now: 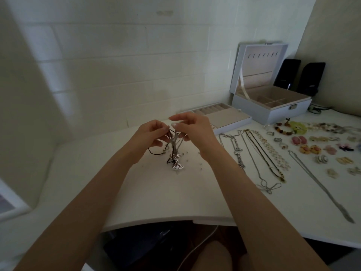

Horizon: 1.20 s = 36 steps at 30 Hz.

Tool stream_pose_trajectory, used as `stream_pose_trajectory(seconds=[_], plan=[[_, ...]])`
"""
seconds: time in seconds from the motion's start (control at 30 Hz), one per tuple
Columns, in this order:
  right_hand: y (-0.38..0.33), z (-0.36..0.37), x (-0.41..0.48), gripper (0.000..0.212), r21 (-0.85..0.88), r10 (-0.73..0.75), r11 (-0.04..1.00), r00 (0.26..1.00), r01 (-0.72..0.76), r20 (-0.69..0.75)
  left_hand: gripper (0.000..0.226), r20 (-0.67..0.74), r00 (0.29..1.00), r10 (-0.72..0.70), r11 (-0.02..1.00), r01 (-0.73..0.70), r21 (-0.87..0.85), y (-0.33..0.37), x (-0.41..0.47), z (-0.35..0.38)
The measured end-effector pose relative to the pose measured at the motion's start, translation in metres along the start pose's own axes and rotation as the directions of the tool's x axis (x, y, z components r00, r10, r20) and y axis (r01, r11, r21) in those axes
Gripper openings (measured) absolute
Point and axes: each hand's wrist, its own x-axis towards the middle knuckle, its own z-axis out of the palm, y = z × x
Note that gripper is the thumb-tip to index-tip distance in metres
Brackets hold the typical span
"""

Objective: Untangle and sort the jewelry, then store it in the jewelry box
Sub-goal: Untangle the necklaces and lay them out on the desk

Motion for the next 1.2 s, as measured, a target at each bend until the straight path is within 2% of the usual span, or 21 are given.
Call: stream_pose_trajectory(seconds=[0.07,0.13,0.2,0.27,0.3,0.33,0.4,0.47,0.5,0.57,0.7,0.77,0.8,0.87,0.9,0.97,1.07,1.13,1.2], plan=[[0.001,0.0,0.0,0.018,-0.005,0.009,1.0,1.0,-0.009,0.003,0.005,-0.027,0.999,0.028,0.99,-0.024,0.138,-0.004,0.0,0.0],[0.001,0.0,0.0,0.017,0.017,0.011,1.0,1.0,-0.011,-0.002,0.011,-0.113,0.989,0.092,0.942,-0.05,0.331,-0.011,0.002,0.001],[0.0,0.001,0.001,0.017,0.051,0.014,0.999,1.0,-0.014,-0.009,0.014,-0.239,0.939,0.246,0.836,-0.081,0.542,-0.01,0.0,0.003],[0.0,0.002,0.002,0.018,0.066,0.027,0.997,1.0,-0.026,-0.01,0.014,-0.333,0.868,0.368,0.751,-0.066,0.657,0.0,-0.006,0.006],[0.001,0.002,0.003,0.018,0.059,0.037,0.998,0.999,-0.036,-0.013,0.014,-0.353,0.867,0.352,0.736,-0.023,0.677,0.008,-0.01,0.008],[0.003,0.002,0.004,0.017,0.035,0.049,0.998,0.999,-0.048,-0.022,0.016,-0.34,0.895,0.287,0.712,0.038,0.701,0.014,-0.014,0.01],[0.008,0.002,0.007,0.016,-0.065,0.069,0.995,0.996,-0.072,-0.057,0.03,-0.218,0.969,0.115,0.547,0.121,0.828,0.019,-0.022,0.018],[0.015,0.002,0.01,0.016,-0.178,0.073,0.98,0.994,-0.087,-0.084,0.044,-0.094,0.996,-0.008,0.375,0.09,0.923,0.012,-0.03,0.027],[0.018,0.002,0.011,0.016,-0.228,0.074,0.969,0.993,-0.092,-0.087,0.051,-0.055,0.998,-0.029,0.32,0.061,0.945,0.006,-0.033,0.032],[0.022,0.003,0.011,0.017,-0.322,0.071,0.943,0.995,-0.089,-0.066,0.055,-0.024,0.999,-0.023,0.293,0.029,0.956,-0.006,-0.035,0.038],[0.023,0.003,0.006,0.033,-0.515,0.061,0.856,0.998,-0.035,0.033,0.03,-0.026,0.998,-0.05,0.312,0.04,0.949,-0.001,-0.032,0.033],[0.024,0.002,0.005,0.037,-0.552,0.068,0.833,0.996,-0.023,0.061,0.023,-0.034,0.997,-0.074,0.347,0.057,0.936,0.003,-0.03,0.024],[0.024,0.002,0.005,0.036,-0.558,0.063,0.83,0.995,-0.012,0.071,0.021,-0.039,0.996,-0.077,0.41,0.067,0.91,0.005,-0.029,0.019],[0.025,0.003,0.004,0.028,-0.555,-0.005,0.83,0.996,0.052,0.086,0.018,-0.049,0.996,-0.068,0.648,0.082,0.757,0.008,-0.026,0.008],[0.025,0.003,0.003,0.027,-0.536,-0.054,0.839,0.995,0.092,0.085,0.016,-0.056,0.997,-0.061,0.762,0.082,0.643,0.01,-0.025,0.004],[0.022,0.005,0.002,0.034,-0.451,-0.089,0.885,0.993,0.112,0.073,0.011,-0.082,0.996,-0.021,0.891,0.055,0.451,0.014,-0.023,-0.001],[0.017,0.006,0.001,0.045,-0.233,-0.04,0.971,0.995,0.059,0.086,0.013,-0.113,0.991,0.068,0.958,-0.033,0.284,0.019,-0.021,-0.002],[0.015,0.005,0.002,0.046,-0.079,-0.027,0.996,0.996,0.034,0.088,0.013,-0.132,0.983,0.126,0.971,-0.095,0.219,0.023,-0.019,-0.001],[0.013,0.004,0.002,0.042,-0.016,-0.026,0.999,0.996,0.028,0.091,0.008,-0.14,0.977,0.16,0.976,-0.136,0.169,0.026,-0.017,0.001]])
